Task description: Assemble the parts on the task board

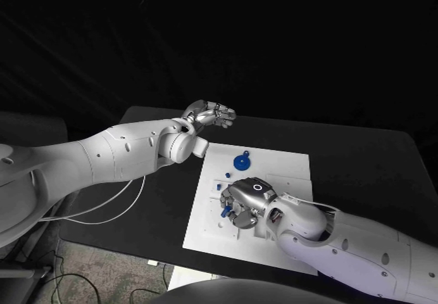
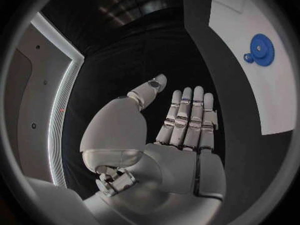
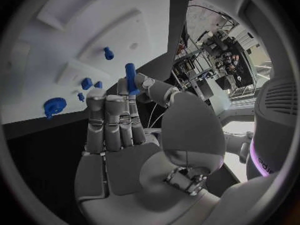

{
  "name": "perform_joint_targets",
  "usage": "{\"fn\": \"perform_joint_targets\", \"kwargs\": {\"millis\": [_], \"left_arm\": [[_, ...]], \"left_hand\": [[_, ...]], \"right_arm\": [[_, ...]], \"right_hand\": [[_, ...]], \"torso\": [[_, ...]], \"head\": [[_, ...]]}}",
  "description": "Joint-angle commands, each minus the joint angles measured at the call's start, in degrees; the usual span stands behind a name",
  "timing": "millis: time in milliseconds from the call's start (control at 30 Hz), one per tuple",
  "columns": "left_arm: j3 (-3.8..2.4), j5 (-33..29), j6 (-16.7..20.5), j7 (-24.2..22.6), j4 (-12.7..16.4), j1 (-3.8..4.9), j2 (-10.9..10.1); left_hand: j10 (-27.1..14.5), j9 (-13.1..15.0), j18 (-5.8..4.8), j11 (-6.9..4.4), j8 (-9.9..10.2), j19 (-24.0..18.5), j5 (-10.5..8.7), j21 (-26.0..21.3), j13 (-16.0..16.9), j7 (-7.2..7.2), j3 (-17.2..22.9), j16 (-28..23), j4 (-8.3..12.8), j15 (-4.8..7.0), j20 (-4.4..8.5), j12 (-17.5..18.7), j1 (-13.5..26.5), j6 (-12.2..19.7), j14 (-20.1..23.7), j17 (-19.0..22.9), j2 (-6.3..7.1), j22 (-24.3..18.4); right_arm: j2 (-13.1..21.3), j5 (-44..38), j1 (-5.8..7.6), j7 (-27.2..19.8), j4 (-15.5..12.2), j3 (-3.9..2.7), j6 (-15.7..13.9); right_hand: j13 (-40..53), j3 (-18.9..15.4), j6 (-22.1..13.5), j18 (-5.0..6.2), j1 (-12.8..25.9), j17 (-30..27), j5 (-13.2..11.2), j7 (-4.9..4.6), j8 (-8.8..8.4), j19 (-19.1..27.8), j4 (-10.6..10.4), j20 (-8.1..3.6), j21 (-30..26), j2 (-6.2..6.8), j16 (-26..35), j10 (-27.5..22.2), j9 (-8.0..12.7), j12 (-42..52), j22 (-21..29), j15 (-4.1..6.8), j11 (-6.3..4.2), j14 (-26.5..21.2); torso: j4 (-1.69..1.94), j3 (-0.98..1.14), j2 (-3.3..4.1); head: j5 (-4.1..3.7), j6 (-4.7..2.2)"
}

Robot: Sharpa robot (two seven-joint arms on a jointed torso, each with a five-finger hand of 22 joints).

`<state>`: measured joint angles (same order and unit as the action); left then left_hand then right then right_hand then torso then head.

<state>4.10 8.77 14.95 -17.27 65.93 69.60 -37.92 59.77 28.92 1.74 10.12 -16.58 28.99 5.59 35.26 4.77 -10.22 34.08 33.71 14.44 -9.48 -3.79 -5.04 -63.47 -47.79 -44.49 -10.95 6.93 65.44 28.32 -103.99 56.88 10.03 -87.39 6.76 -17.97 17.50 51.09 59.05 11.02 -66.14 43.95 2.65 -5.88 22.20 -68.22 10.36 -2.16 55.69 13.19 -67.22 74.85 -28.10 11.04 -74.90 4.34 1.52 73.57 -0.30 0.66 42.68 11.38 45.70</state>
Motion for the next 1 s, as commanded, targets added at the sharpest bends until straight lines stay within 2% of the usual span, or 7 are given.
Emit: {"fn": "perform_joint_targets", "kwargs": {"millis": [33, 100, 200, 400, 667, 1000], "left_arm": [[-0.05, -0.3, -0.9, -0.4, 0.0, 0.06, 0.3], [-0.04, -0.3, -0.9, -0.4, -0.1, 0.06, 0.4], [-0.04, -0.3, -0.9, -0.4, -0.1, 0.06, 0.4], [-0.04, -0.3, -1.0, -0.4, -0.1, 0.06, 0.5], [-0.03, -0.3, -1.0, -0.3, -0.3, 0.05, 0.5], [-0.03, -0.3, -1.0, -0.3, -0.4, 0.05, 0.6]], "left_hand": [[-0.4, -0.1, 0.57, 0.13, -0.2, -0.1, -0.24, -0.4, -0.1, 0.00, -0.3, -0.3, 0.0, -0.36, -0.28, -0.4, 0.0, 0.5, -0.2, -0.1, 0.15, 0.1], [-0.4, -0.1, 0.57, 0.13, -0.2, -0.1, -0.24, -0.4, -0.1, 0.00, -0.3, -0.3, 0.0, -0.36, -0.28, -0.4, 0.0, 0.5, -0.2, -0.1, 0.14, 0.1], [-0.4, -0.1, 0.56, 0.13, -0.2, -0.1, -0.24, -0.4, -0.1, 0.00, -0.3, -0.3, 0.0, -0.36, -0.28, -0.4, 0.0, 0.5, -0.2, -0.1, 0.14, 0.1], [-0.4, -0.1, 0.56, 0.14, -0.2, -0.2, -0.24, -0.5, -0.1, 0.00, -0.3, -0.4, 0.0, -0.36, -0.29, -0.4, 0.0, 0.5, -0.2, -0.1, 0.13, 0.1], [-0.4, -0.1, 0.55, 0.14, -0.2, -0.2, -0.25, -0.5, -0.1, 0.00, -0.3, -0.4, -0.1, -0.37, -0.29, -0.4, 0.0, 0.5, -0.2, -0.2, 0.13, 0.1], [-0.5, -0.1, 0.55, 0.14, -0.2, -0.2, -0.26, -0.5, -0.1, -0.01, -0.3, -0.5, -0.1, -0.37, -0.29, -0.4, 0.0, 0.5, -0.2, -0.2, 0.12, 0.1]], "right_arm": [[-0.9, -2.1, -0.51, -0.6, 0.7, 0.38, 1.1], [-1.3, -2.3, -0.82, -0.6, 1.1, 0.78, 1.2], [-1.8, -2.8, -1.33, -0.4, 1.7, 1.03, 1.2], [-2.1, -2.8, -1.70, -0.3, 2.2, 1.04, 1.3], [-2.7, -3.0, -2.26, -0.2, 3.1, 1.10, 1.7], [-3.1, -4.5, -2.33, 0.2, 4.2, 1.47, 2.1]], "right_hand": [[0.0, 0.3, 0.3, 3.98, 0.1, 0.0, 0.2, -0.08, 0.24, -0.2, 0.2, -0.36, 0.3, -0.69, -0.1, 0.2, -0.1, 0.3, -1.2, 0.36, 0.16, -0.2], [0.1, 0.3, 0.3, 3.98, 0.1, 0.0, 0.2, -0.08, 0.23, -0.2, 0.2, -0.37, 0.3, -0.71, -0.1, 0.2, -0.1, 0.3, -1.2, 0.36, 0.16, -0.2], [0.1, 0.3, 0.3, 3.98, 0.1, 0.0, 0.2, -0.08, 0.23, -0.2, 0.3, -0.38, 0.3, -0.74, -0.1, 0.2, -0.2, 0.3, -1.2, 0.36, 0.16, -0.1], [0.1, 0.3, 0.3, 3.98, 0.2, 0.0, 0.2, -0.08, 0.23, -0.2, 0.4, -0.39, 0.3, -0.77, -0.1, 0.2, -0.2, 0.3, -1.2, 0.36, 0.16, -0.1], [0.2, 0.3, 0.3, 3.98, 0.2, 0.0, 0.2, -0.08, 0.22, -0.2, 0.5, -0.41, 0.4, -0.84, -0.1, 0.2, -0.2, 0.3, -1.2, 0.36, 0.16, -0.1], [0.3, 0.3, 0.3, 3.98, 0.3, 0.0, 0.2, -0.08, 0.20, -0.2, 0.7, -0.43, 0.4, -0.91, -0.1, 0.2, -0.3, 0.3, -1.2, 0.36, 0.16, -0.1]], "torso": [[-0.06, 0.05, 0.03], [-0.02, 0.08, 0.04], [0.03, 0.14, 0.06], [-0.08, 0.10, 0.04], [-0.05, 0.13, 0.04], [-0.07, 0.09, 0.02]], "head": [[0.21, 0.16], [0.28, 0.23], [0.42, 0.35], [0.64, 0.53], [0.76, 0.81], [0.81, 1.00]]}}
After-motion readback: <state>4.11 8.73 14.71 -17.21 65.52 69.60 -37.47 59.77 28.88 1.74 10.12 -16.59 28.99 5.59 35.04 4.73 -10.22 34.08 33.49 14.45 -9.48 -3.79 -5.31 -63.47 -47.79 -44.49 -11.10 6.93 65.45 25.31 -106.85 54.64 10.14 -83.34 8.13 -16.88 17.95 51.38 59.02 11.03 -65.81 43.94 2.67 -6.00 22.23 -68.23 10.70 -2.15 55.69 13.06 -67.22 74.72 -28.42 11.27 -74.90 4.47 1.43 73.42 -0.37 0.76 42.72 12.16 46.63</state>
